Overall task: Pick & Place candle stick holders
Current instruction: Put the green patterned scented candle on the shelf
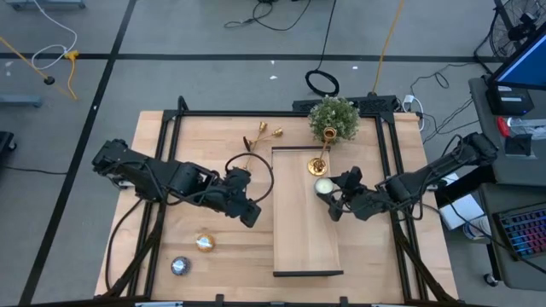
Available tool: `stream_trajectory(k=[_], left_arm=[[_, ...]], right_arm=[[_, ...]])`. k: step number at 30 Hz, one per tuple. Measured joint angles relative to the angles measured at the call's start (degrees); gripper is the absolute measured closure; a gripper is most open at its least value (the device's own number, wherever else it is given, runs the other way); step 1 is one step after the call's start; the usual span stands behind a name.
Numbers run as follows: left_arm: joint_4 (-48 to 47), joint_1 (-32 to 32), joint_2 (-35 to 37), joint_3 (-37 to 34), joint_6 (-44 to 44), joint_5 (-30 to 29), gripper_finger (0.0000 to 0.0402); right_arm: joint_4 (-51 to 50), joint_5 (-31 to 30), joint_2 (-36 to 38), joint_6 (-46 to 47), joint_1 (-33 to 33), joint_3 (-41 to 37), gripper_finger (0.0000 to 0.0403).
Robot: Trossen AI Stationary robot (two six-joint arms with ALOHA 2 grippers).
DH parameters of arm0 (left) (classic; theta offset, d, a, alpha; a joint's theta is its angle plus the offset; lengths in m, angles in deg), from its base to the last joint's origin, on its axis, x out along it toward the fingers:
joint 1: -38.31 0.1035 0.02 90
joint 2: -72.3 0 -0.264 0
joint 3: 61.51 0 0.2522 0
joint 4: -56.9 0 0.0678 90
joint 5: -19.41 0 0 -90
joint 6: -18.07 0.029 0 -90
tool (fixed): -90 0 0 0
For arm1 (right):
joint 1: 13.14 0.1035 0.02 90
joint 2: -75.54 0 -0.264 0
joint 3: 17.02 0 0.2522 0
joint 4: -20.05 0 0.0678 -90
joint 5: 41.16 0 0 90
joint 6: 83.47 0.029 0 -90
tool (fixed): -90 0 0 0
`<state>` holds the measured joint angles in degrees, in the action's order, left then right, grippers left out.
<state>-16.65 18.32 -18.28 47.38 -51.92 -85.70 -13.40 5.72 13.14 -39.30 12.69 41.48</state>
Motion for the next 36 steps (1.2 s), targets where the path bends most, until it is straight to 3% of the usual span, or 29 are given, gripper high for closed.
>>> stream_trajectory(k=[22,36], left_arm=[[0.05,0.04,0.0,0.0,0.26,-1.52,0.0149],[0.05,0.04,0.0,0.0,0.52,-1.51,0.0149]], right_arm=[[3.16,2.62,-3.34,-1.52,-0.35,-0.08,0.0111],[4.8,4.2,-3.79,-1.36,-0.24,-0.08,0.0061]])
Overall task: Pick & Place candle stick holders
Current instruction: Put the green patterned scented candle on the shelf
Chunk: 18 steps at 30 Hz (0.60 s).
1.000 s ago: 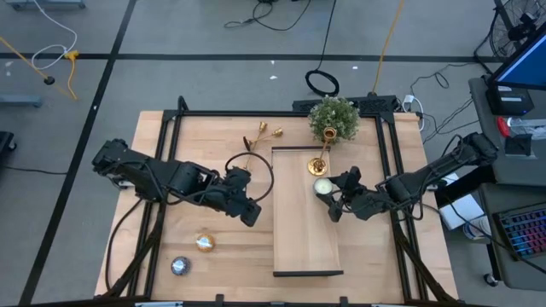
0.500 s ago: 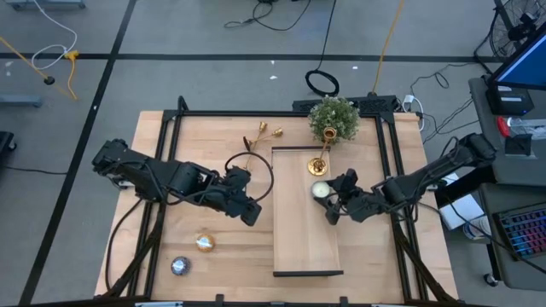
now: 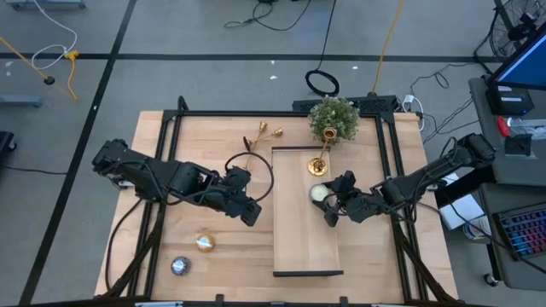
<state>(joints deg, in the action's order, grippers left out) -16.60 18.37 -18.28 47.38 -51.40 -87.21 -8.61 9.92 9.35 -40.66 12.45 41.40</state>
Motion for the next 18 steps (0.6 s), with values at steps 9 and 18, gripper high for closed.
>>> stream_trajectory(k=[9,18], left_arm=[[0.0,0.0,0.0,0.0,0.33,0.07,0.0149],[0.0,0.0,0.0,0.0,0.59,0.22,0.0149]], right_arm=[[-0.51,-1.51,0.15,-0.07,0.0,0.0,0.006],[-3.46,-1.51,0.22,1.53,0.0,0.0,0.0064]])
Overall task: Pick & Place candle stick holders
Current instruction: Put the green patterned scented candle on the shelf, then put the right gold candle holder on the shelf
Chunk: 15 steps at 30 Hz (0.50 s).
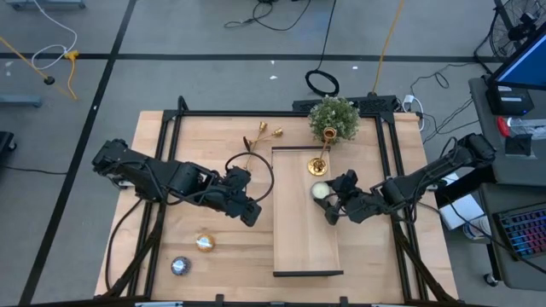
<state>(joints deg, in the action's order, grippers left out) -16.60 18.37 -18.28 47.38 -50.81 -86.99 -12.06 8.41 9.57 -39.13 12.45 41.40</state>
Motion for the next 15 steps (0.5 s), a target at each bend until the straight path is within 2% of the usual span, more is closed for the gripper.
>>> stream_trajectory(k=[15], left_arm=[[0.0,0.0,0.0,0.0,0.62,0.0,0.0149]], right_arm=[[-1.8,-0.11,5.86,0.73,0.09,0.0,0.006]])
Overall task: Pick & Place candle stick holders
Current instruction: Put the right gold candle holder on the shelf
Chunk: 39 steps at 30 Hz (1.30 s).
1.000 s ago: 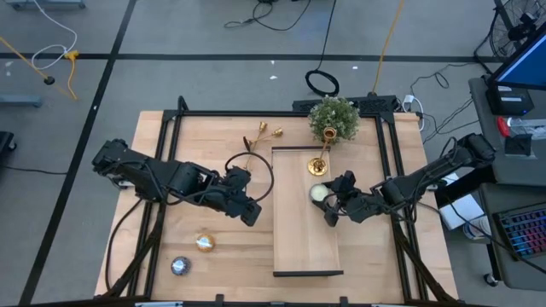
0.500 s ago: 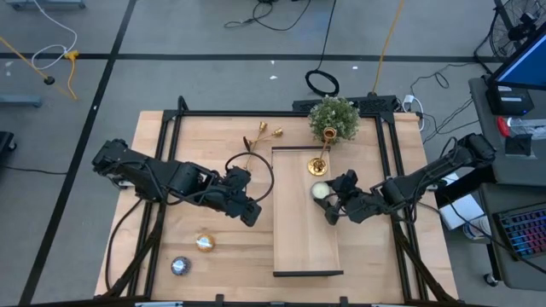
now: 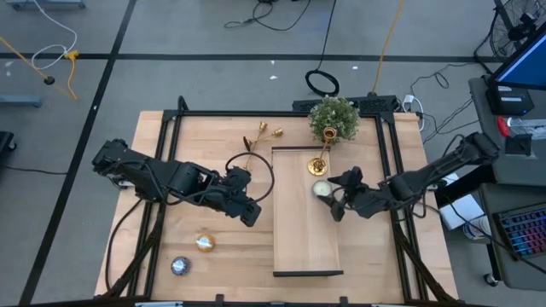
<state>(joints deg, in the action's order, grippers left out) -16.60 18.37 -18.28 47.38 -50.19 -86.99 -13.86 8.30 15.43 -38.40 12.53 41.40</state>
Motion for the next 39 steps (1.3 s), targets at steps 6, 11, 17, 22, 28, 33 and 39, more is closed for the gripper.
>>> stream_trajectory(k=[6,11,17,22,28,33,39], left_arm=[[0.0,0.0,0.0,0.0,-0.07,0.02,0.0149],[0.0,0.01,0.0,0.0,-0.22,0.0,0.0149],[-0.19,1.22,0.0,0.0,-0.92,-0.17,0.0149],[-2.14,3.51,0.0,-0.02,-2.27,-0.46,0.0149],[-13.74,9.66,0.0,-0.04,-1.61,-5.88,0.0149],[-13.42,20.15,0.0,-0.04,13.72,-4.29,0.0149],[-10.79,34.17,0.0,-0.04,31.79,-0.91,0.0149]], right_arm=[[0.08,-0.11,2.63,-0.73,0.11,0.0,0.006],[0.56,-0.71,5.26,-0.35,0.69,0.0,0.006],[4.06,-1.81,9.33,-1.47,1.07,0.02,0.006],[9.22,-1.57,12.65,-3.44,1.09,0.02,0.006],[19.0,-1.67,14.95,-7.65,2.71,0.02,0.006],[29.11,-1.68,14.67,-12.01,4.02,0.02,0.006],[36.35,-1.81,14.87,-14.64,4.09,0.04,0.006]])
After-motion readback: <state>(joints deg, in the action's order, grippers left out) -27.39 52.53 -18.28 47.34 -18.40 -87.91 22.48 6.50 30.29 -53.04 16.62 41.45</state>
